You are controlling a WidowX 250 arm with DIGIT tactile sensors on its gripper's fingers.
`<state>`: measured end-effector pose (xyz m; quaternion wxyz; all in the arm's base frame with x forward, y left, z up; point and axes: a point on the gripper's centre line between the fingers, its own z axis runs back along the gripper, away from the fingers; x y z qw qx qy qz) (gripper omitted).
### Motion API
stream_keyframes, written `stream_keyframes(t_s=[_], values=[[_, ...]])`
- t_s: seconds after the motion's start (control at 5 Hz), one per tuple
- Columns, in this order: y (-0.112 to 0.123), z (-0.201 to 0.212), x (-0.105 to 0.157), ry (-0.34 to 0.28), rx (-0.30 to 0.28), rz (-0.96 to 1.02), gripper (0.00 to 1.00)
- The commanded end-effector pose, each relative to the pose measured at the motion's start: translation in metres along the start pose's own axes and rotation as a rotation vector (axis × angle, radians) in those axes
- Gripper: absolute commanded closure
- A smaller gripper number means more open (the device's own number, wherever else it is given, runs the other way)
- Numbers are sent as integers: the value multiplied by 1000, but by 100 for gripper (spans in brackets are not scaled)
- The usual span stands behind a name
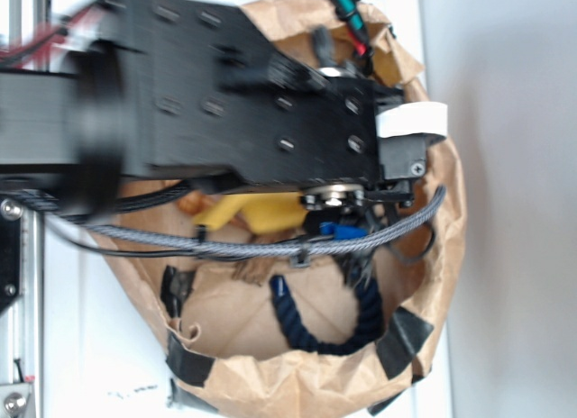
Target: Grab the yellow cloth.
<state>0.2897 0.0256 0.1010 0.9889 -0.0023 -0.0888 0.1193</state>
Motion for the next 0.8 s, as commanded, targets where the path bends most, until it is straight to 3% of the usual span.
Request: stream_keyframes(t_s=[0.0, 0.2, 0.6], values=[[-23, 64, -25, -71, -87, -120, 100], [-31, 79, -37, -55, -83, -139, 100], [-38, 83, -28, -32, -40, -74, 100]])
